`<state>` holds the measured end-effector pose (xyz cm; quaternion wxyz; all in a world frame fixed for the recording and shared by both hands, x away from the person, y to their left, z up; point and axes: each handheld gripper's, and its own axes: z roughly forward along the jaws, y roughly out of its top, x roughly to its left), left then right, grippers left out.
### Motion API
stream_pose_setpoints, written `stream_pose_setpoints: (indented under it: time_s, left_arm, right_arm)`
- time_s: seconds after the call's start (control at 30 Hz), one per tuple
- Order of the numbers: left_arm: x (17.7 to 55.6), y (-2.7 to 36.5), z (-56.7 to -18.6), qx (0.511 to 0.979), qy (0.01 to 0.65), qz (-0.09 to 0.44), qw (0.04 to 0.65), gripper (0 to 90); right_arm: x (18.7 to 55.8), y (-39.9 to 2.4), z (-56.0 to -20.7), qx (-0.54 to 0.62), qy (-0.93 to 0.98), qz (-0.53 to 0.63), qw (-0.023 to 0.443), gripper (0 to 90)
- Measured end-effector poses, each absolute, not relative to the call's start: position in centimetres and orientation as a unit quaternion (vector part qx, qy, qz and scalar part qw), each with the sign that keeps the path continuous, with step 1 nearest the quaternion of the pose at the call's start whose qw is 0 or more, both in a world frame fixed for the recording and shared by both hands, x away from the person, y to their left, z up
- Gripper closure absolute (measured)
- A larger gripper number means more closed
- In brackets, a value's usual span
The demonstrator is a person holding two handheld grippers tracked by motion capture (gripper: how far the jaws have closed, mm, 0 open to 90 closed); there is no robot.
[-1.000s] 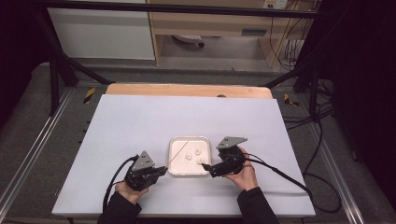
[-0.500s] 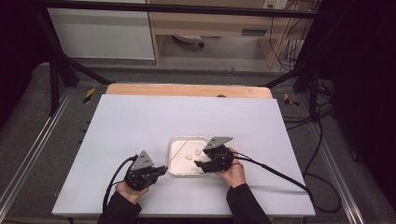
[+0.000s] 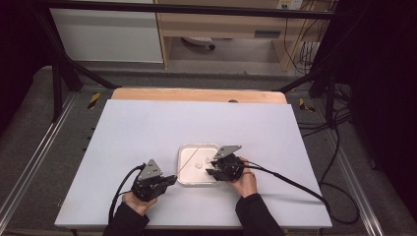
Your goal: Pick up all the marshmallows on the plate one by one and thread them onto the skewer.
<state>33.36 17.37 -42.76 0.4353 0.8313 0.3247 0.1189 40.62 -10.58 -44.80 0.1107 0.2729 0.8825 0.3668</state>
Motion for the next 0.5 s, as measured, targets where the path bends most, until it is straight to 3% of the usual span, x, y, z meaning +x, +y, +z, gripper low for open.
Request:
stream_pose_setpoints:
  time_s: [0.17, 0.5]
  left_arm:
    - [33.3, 17.3, -42.7, 0.829, 0.325, 0.118, 0.44, 88.4]
    - [33.0, 17.4, -42.6, 0.822, 0.325, 0.12, 0.452, 88.5]
  right_arm:
    - [40.5, -10.6, -44.8, 0.275, 0.881, 0.369, 0.109, 68.5]
    - [40.3, -11.7, -42.8, 0.295, 0.859, 0.411, 0.08, 69.5]
